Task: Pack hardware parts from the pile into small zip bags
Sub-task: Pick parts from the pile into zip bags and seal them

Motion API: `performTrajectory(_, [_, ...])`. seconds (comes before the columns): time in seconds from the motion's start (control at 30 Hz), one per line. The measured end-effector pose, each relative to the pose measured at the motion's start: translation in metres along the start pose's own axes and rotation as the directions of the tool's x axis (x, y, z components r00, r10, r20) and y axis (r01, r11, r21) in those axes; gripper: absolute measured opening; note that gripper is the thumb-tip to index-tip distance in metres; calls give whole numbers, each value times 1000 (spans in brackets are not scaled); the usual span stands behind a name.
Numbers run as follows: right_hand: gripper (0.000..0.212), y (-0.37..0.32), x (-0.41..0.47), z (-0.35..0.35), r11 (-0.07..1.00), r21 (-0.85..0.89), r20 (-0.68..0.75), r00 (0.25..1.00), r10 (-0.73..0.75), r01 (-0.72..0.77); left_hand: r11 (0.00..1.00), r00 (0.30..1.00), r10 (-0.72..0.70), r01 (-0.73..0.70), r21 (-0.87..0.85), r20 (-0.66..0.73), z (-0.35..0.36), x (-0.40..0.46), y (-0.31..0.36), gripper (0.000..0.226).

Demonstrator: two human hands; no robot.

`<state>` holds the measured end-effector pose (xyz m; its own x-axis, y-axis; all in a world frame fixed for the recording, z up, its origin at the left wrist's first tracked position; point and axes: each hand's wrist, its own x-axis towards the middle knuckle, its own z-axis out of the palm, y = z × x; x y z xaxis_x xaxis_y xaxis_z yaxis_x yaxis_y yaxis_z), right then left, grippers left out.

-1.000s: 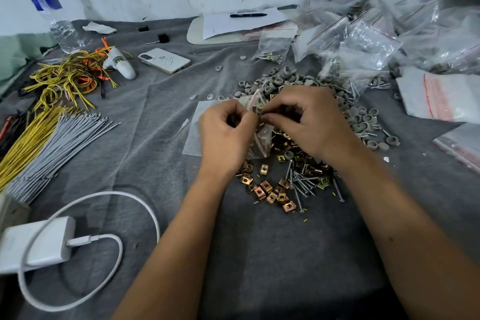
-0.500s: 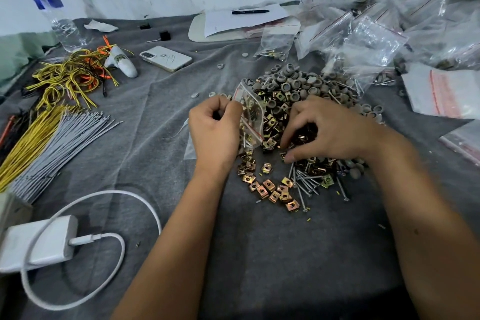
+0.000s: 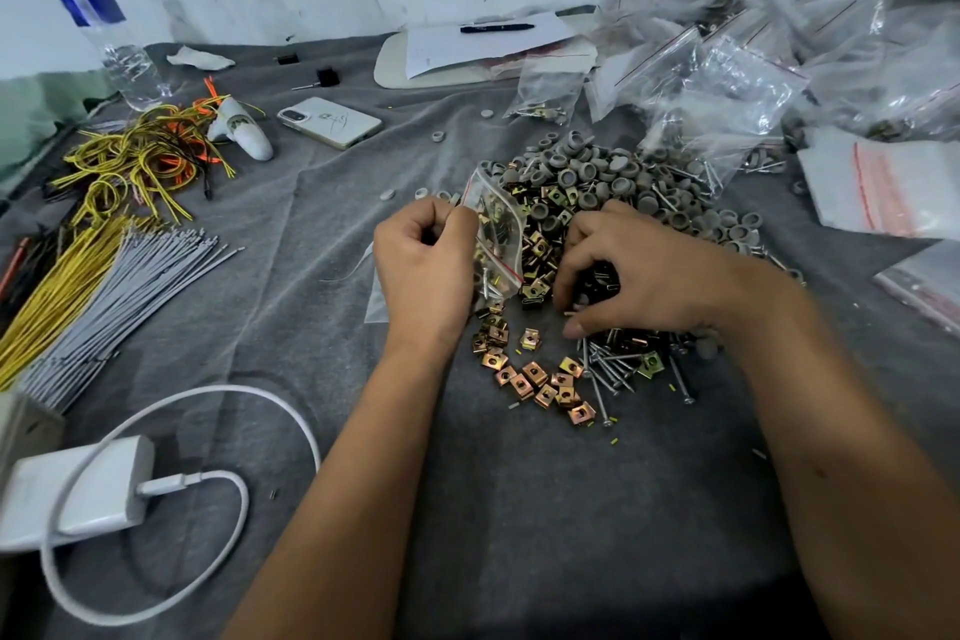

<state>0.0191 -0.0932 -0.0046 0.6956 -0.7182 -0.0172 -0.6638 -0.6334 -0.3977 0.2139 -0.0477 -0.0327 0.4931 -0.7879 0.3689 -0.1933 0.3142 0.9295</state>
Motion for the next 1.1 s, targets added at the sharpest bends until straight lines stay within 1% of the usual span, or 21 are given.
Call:
performTrajectory(0.07, [21, -2, 0, 0, 999, -34, 17, 1000, 10, -9, 1000, 1000, -6, 6, 2, 4, 0, 0, 1, 26])
performTrajectory(0.13, [19, -4, 1, 1, 1000, -22, 27, 1000, 2, -1, 1000, 1000, -8, 8, 3, 10, -1, 0, 1, 25])
performTrajectory(0.2, [17, -4, 0, 0, 998, 53, 3, 1000, -19, 19, 1000, 1000, -4, 4, 2, 14, -1, 0, 1, 26])
performTrajectory(0.23, [16, -3, 0, -1, 992, 125, -36, 999, -23, 27, 1000, 1000, 1, -1, 2, 16, 0, 0, 1, 27])
performTrajectory(0.3, [15, -2, -1, -1, 957, 285, -177, 984, -11, 62, 1000, 1000, 17, -17, 10, 25, 1, -1, 1, 28])
performTrajectory(0.33, [16, -2, 0, 0, 933, 347, -276, 961, 1, 98, 999, 999, 30, -30, 24, 34, 2, -2, 1, 27])
performTrajectory(0.4, [18, -6, 3, 3, 876, 440, -472, 881, 39, 197, 996, 996, 60, -65, 69, 66, 3, -3, 2, 25])
performTrajectory(0.47, [19, -12, 6, 7, 853, 448, -577, 815, 48, 267, 990, 991, 79, -91, 104, 110, 5, -5, 2, 23])
performTrajectory(0.5, [19, -15, 8, 9, 865, 419, -597, 802, 32, 277, 987, 988, 89, -105, 125, 127, 6, -6, 3, 24])
performTrajectory(0.57, [21, -21, 10, 14, 902, 339, -596, 803, -15, 269, 978, 984, 107, -130, 162, 141, 8, -7, 4, 25])
performTrajectory(0.63, [25, -22, 11, 16, 925, 279, -592, 804, -47, 259, 978, 983, 113, -136, 160, 145, 8, -7, 3, 23])
performTrajectory(0.77, [17, -14, 6, 8, 909, 340, -636, 771, 33, 242, 989, 990, 87, -99, 106, 112, 6, -6, 4, 27])
performTrajectory(0.8, [15, -11, 4, 5, 914, 337, -642, 766, 47, 226, 993, 992, 73, -82, 88, 100, 5, -5, 4, 28])
performTrajectory(0.83, [14, -7, 2, 2, 930, 308, -630, 776, 42, 200, 996, 994, 59, -65, 69, 88, 5, -5, 4, 28])
performTrajectory(0.87, [13, -2, 0, 0, 955, 250, -596, 803, 21, 161, 997, 996, 46, -50, 51, 77, 5, -4, 3, 27])
performTrajectory(0.93, [18, 5, -3, -3, 992, 109, -460, 888, -7, 65, 999, 998, 30, -32, 33, 61, 4, -5, 1, 25])
performTrajectory(1.0, [26, 8, -4, -5, 999, 42, -314, 949, 22, -9, 1000, 999, 11, -12, 24, 48, 3, -4, 0, 25])
performTrajectory(1.03, [30, 8, -4, -5, 999, 21, -269, 962, 45, -41, 1000, 999, 3, -3, 18, 43, 3, -4, 0, 26])
performTrajectory(1.1, [31, 6, -3, -3, 997, -13, -248, 966, 72, -78, 1000, 999, -1, 0, 13, 39, 3, -4, 1, 26])
